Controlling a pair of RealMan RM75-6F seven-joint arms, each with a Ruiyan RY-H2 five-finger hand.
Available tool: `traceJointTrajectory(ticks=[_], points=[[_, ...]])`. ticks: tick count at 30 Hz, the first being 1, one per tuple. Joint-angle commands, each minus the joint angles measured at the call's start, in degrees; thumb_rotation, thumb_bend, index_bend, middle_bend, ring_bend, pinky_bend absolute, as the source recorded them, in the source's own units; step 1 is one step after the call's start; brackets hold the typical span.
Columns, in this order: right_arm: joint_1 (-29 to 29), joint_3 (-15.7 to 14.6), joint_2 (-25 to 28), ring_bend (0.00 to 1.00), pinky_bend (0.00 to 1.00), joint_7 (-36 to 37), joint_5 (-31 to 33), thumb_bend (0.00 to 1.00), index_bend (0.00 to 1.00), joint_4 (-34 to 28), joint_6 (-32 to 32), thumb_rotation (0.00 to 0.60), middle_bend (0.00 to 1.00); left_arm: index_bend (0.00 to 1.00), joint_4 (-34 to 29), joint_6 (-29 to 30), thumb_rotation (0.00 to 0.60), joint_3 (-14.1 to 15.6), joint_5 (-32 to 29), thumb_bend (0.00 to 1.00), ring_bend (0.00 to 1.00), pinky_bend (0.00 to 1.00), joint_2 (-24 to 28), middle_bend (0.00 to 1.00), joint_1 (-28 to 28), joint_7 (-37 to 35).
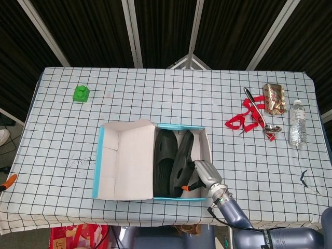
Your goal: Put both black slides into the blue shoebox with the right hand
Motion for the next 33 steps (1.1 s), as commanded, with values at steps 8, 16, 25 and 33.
traceJointTrajectory(ticks=[8, 16, 25, 33], points=[[0.69, 1.13, 2.59, 0.21, 0.18, -1.31, 2.83, 0.44, 0.32, -2.19, -2.55, 0.600, 0.30, 0.08, -0.08, -0.27, 0.600, 0.08, -0.06, 0.16, 0.00, 0.00, 0.02, 0.00, -0.05, 0.04], [1.38, 1.07, 4.21, 0.13, 0.11, -2.85, 3.47, 0.20, 0.13, -3.27, -3.69, 0.600, 0.13, 0.08, -0.13, -0.29, 0.600, 0.08, -0.02, 0.16, 0.00, 0.00, -0.09, 0.00, -0.10, 0.27], [1.94, 1.85, 6.83, 0.10, 0.10, -3.21, 5.02, 0.19, 0.05, -5.32, -4.33, 0.600, 0.08, 0.08, -0.17, -0.51, 0.600, 0.10, -0.10, 0.16, 0.00, 0.00, -0.04, 0.00, -0.17, 0.30], [2.84, 2.02, 9.87, 0.08, 0.09, -4.41, 6.14, 0.16, 0.00, -7.86, -4.69, 0.600, 0.04, 0.08, -0.27, -0.46, 0.600, 0.16, -0.03, 0.16, 0.00, 0.00, 0.06, 0.00, -0.12, 0.18]])
